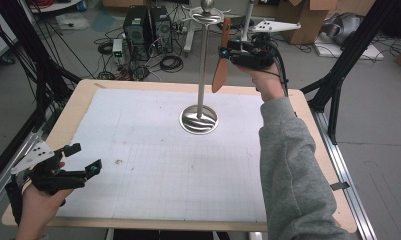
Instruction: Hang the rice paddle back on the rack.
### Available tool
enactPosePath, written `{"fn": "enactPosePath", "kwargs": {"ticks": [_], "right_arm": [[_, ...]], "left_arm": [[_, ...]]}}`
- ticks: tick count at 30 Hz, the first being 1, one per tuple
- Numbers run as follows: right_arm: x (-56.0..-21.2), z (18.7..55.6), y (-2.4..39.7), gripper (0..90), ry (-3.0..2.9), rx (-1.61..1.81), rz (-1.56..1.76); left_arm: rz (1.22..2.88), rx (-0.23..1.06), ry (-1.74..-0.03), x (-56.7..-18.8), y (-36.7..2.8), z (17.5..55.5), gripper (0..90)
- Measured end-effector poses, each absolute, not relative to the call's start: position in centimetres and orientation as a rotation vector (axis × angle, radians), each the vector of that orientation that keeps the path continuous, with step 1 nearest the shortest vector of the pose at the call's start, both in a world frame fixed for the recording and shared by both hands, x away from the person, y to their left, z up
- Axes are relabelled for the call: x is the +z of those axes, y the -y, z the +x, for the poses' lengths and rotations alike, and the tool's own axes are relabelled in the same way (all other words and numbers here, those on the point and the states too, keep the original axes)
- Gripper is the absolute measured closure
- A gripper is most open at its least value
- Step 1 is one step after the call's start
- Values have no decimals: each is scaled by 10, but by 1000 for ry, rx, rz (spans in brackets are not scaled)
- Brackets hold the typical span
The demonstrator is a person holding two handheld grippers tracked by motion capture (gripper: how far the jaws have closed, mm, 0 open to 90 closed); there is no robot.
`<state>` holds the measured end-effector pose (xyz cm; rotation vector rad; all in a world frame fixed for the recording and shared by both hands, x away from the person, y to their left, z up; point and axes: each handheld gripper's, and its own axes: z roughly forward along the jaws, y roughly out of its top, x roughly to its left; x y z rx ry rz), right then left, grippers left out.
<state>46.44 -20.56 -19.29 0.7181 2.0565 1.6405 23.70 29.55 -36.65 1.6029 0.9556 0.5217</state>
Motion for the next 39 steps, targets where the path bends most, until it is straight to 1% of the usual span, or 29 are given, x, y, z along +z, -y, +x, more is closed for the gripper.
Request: {"fn": "enactPosePath", "kwargs": {"ticks": [4,6,9,10,11,12,22,25,29,39], "right_arm": [[-194,463,205,421,-2056,1639,730],[-195,462,205,360,-2057,1631,738],[-198,461,205,217,-2037,1605,755],[-198,461,205,217,-2037,1605,755],[-201,460,206,169,-2043,1600,765],[-202,460,206,155,-2054,1595,770],[-216,450,217,144,-2067,1604,771],[-218,446,221,143,-2056,1628,764],[-220,442,226,143,-2056,1625,760],[-238,432,236,143,-2068,1618,776]], "left_arm": [[1601,518,-956,-367,-295,238,17],[1604,515,-954,-367,-295,238,17],[1605,511,-951,-368,-293,239,17],[1605,511,-951,-368,-293,239,17],[1605,506,-951,-368,-292,240,17],[1609,506,-951,-369,-292,240,17],[1614,483,-930,-369,-284,252,17],[1584,448,-901,-365,-281,256,17],[1587,454,-870,-359,-275,260,17],[1592,454,-873,-360,-270,271,17]]}}
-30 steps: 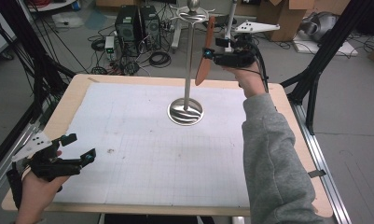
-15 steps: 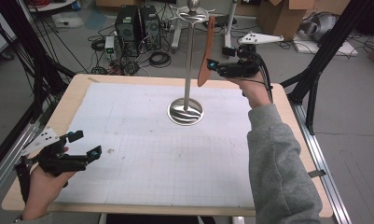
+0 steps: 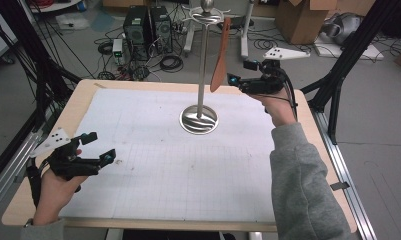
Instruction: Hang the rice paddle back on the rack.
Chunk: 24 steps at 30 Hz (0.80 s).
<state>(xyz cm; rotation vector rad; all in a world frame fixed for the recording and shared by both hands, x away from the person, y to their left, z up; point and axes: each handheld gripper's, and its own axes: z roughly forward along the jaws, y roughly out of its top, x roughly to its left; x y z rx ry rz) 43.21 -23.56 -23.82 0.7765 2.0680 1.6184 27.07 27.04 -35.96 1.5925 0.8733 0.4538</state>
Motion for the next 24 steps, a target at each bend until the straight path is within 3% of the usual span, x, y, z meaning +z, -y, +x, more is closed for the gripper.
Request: {"fn": "enactPosePath", "kwargs": {"ticks": [24], "right_arm": [[-271,394,246,143,-2119,1581,799]], "left_arm": [[1558,495,-861,-349,-272,272,17]]}}
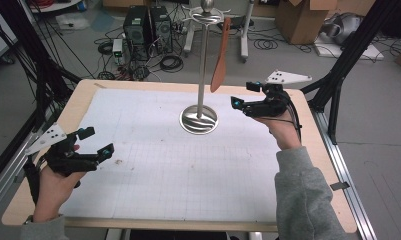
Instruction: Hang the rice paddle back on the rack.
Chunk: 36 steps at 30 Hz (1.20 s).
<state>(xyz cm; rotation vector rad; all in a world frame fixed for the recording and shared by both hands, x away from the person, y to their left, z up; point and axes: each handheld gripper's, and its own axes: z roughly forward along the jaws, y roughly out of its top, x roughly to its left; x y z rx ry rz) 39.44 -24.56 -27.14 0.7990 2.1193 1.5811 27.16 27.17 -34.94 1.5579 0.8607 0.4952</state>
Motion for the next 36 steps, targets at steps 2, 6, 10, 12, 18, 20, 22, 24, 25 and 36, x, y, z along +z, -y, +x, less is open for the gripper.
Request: {"fn": "enactPosePath", "kwargs": {"ticks": [2,6,10,12,18,20,22,24,25,36], "right_arm": [[-273,392,245,143,-2126,1578,780],[-277,388,244,143,-2140,1555,767],[-282,384,247,143,-2133,1570,770],[-285,382,248,143,-2132,1584,774],[-295,377,256,143,-2120,1594,788],[-298,376,258,143,-2120,1590,786],[-300,374,261,143,-2117,1590,801],[-302,372,263,143,-2112,1594,804],[-304,371,265,143,-2107,1596,803],[-323,364,280,143,-2087,1622,859]], "left_arm": [[1559,496,-862,-349,-272,271,17],[1553,499,-864,-349,-271,270,17],[1558,506,-864,-349,-272,270,17],[1555,505,-866,-349,-272,270,17],[1558,509,-864,-349,-271,270,17],[1560,509,-867,-350,-271,270,17],[1566,509,-868,-351,-270,271,17],[1570,508,-870,-351,-268,271,17],[1572,509,-868,-352,-268,272,17],[1581,505,-869,-355,-264,277,17]]}}
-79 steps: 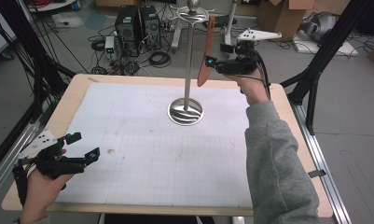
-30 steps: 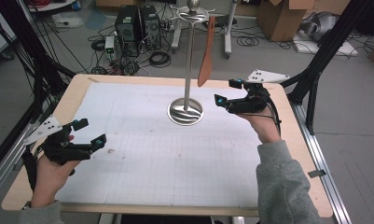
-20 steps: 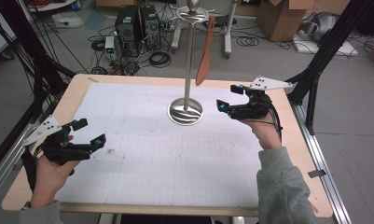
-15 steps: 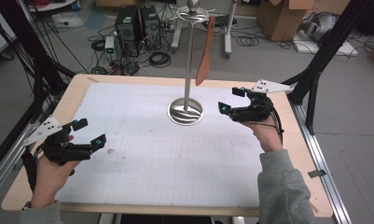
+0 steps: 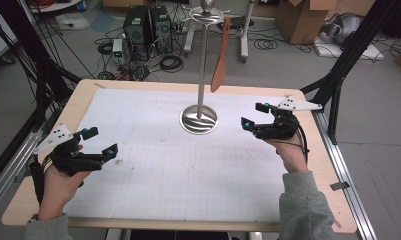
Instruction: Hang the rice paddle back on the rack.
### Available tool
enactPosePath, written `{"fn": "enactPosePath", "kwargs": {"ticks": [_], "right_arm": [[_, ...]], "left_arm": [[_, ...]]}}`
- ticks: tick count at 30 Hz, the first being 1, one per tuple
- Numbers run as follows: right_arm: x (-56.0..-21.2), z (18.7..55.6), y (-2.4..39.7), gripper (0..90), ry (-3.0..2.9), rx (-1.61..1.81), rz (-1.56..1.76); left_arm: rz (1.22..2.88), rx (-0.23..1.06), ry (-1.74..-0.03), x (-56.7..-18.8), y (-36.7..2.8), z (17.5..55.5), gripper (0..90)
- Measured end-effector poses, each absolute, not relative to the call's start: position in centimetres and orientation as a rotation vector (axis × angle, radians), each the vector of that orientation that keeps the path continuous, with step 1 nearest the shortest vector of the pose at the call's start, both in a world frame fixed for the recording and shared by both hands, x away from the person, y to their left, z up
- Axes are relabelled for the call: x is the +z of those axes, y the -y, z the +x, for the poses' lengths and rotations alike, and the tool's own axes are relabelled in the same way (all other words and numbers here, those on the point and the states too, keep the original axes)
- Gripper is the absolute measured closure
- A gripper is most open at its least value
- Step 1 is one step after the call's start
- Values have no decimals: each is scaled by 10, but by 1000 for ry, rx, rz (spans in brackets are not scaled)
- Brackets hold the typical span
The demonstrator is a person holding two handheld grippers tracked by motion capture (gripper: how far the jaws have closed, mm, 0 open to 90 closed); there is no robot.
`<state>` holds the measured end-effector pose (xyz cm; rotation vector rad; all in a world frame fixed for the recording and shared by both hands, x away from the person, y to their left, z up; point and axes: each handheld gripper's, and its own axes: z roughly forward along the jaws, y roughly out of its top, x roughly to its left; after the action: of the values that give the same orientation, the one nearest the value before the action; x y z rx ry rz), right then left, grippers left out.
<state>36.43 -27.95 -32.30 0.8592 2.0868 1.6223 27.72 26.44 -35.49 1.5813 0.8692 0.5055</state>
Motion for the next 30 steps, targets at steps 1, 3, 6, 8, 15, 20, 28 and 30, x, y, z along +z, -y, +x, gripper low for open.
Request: {"fn": "enactPosePath", "kwargs": {"ticks": [1,3,6,8,15,20,28,30], "right_arm": [[-325,364,281,143,-2084,1623,862],[-329,363,284,143,-2081,1614,868],[-333,361,288,143,-2080,1610,890],[-335,359,291,143,-2077,1602,890],[-343,352,302,143,-2059,1593,911],[-351,349,311,143,-2048,1598,937],[-359,345,325,143,-2041,1570,993],[-359,342,327,143,-2028,1578,985]], "left_arm": [[1581,503,-869,-355,-264,278,17],[1582,504,-871,-356,-264,279,17],[1585,503,-870,-358,-264,281,17],[1587,501,-868,-359,-264,283,17],[1591,496,-873,-362,-264,287,17],[1593,492,-875,-364,-262,289,17],[1604,484,-879,-368,-260,292,17],[1604,483,-881,-369,-260,292,17]]}}
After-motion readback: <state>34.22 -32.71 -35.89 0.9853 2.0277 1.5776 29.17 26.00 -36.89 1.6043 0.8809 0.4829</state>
